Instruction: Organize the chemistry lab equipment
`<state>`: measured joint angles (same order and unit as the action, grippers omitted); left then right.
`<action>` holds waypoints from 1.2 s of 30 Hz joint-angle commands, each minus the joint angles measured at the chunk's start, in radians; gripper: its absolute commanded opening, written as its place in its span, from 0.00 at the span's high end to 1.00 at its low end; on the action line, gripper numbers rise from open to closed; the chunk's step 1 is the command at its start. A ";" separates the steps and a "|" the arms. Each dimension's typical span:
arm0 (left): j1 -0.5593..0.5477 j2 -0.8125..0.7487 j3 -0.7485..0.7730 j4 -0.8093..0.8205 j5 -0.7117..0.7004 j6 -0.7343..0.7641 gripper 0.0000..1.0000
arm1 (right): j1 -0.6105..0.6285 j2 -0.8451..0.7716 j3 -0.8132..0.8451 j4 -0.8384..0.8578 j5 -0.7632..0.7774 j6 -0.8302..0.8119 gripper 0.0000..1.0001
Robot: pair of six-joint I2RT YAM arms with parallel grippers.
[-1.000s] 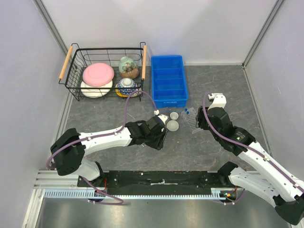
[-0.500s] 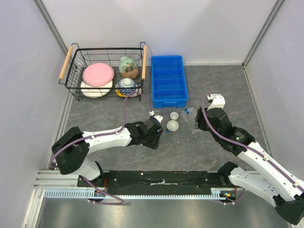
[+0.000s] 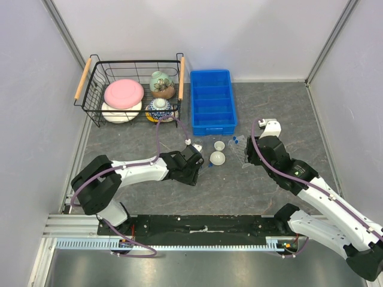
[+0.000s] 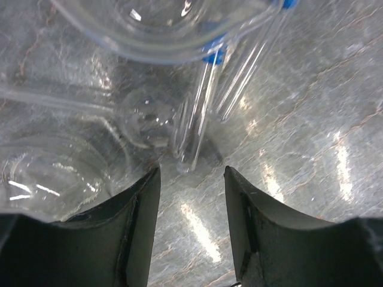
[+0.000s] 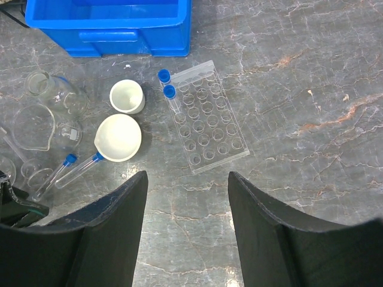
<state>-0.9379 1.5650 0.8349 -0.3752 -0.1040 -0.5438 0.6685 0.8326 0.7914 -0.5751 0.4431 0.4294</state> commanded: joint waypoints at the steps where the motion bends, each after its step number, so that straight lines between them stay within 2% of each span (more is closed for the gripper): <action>1: 0.008 0.032 0.026 0.051 -0.033 0.001 0.46 | 0.005 -0.004 -0.014 0.038 0.006 -0.004 0.36; 12: 0.010 0.084 0.046 0.059 -0.063 0.030 0.47 | 0.006 -0.006 -0.026 0.050 0.009 -0.011 0.37; 16: 0.011 0.095 0.043 0.058 -0.066 0.036 0.67 | 0.006 -0.010 -0.032 0.052 0.011 -0.011 0.38; 24: 0.010 0.081 0.004 0.058 -0.072 0.027 0.83 | 0.006 -0.016 -0.040 0.054 0.002 -0.003 0.40; 25: 0.010 0.073 0.001 0.056 -0.074 0.022 0.90 | 0.006 -0.018 -0.040 0.054 0.000 -0.001 0.40; 27: 0.010 0.066 -0.008 0.050 -0.077 0.018 0.98 | 0.006 -0.021 -0.038 0.054 -0.006 -0.001 0.41; 36: 0.005 -0.026 -0.017 0.004 -0.046 0.027 0.98 | 0.008 -0.032 -0.026 0.041 -0.020 0.012 0.42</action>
<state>-0.9306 1.5860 0.8303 -0.3115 -0.1535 -0.5262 0.6704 0.8165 0.7574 -0.5537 0.4374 0.4259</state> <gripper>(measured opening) 0.193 0.589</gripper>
